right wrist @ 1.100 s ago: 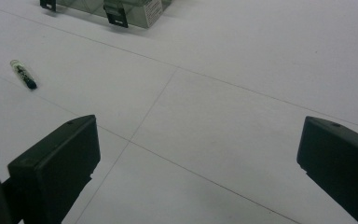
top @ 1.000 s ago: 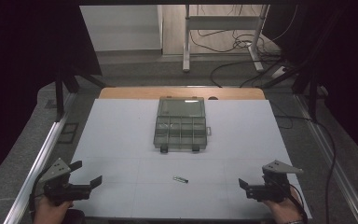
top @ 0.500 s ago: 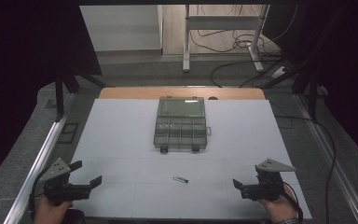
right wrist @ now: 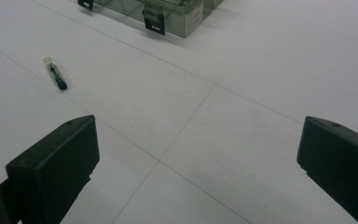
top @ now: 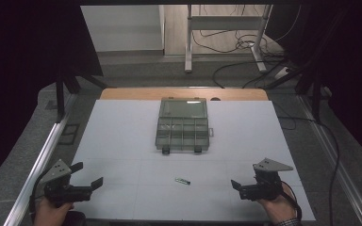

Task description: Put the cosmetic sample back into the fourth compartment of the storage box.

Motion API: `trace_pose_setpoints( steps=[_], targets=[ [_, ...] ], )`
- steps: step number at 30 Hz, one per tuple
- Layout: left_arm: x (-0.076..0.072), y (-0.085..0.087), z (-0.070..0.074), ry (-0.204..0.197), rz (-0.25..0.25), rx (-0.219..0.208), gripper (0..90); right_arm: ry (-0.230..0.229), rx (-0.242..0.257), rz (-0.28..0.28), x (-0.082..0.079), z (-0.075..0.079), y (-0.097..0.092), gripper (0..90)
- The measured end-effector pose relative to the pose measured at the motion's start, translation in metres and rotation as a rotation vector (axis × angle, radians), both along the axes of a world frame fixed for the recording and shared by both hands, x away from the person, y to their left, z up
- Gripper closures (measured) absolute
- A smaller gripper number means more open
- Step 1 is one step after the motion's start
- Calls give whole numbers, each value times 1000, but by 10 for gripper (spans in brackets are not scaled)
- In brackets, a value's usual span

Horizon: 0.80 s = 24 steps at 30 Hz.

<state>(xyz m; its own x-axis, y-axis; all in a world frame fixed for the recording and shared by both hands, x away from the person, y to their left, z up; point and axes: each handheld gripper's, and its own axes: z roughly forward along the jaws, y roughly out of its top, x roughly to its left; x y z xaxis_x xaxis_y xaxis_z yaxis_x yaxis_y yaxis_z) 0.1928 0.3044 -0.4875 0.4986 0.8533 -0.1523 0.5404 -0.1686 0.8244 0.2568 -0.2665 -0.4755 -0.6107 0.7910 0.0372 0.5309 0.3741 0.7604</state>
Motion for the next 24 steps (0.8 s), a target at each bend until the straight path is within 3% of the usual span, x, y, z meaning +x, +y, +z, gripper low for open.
trace_pose_setpoints(
  steps=[10, 24],
  targets=[
    [0, 1, 0, 3, 2, -5, 8, -13, 16, 43, 7, 3, 15, 0],
    [1, 1, 0, 10, 6, -7, 9, -6, -11, 94, 16, 0, 32, 0]
  ],
)
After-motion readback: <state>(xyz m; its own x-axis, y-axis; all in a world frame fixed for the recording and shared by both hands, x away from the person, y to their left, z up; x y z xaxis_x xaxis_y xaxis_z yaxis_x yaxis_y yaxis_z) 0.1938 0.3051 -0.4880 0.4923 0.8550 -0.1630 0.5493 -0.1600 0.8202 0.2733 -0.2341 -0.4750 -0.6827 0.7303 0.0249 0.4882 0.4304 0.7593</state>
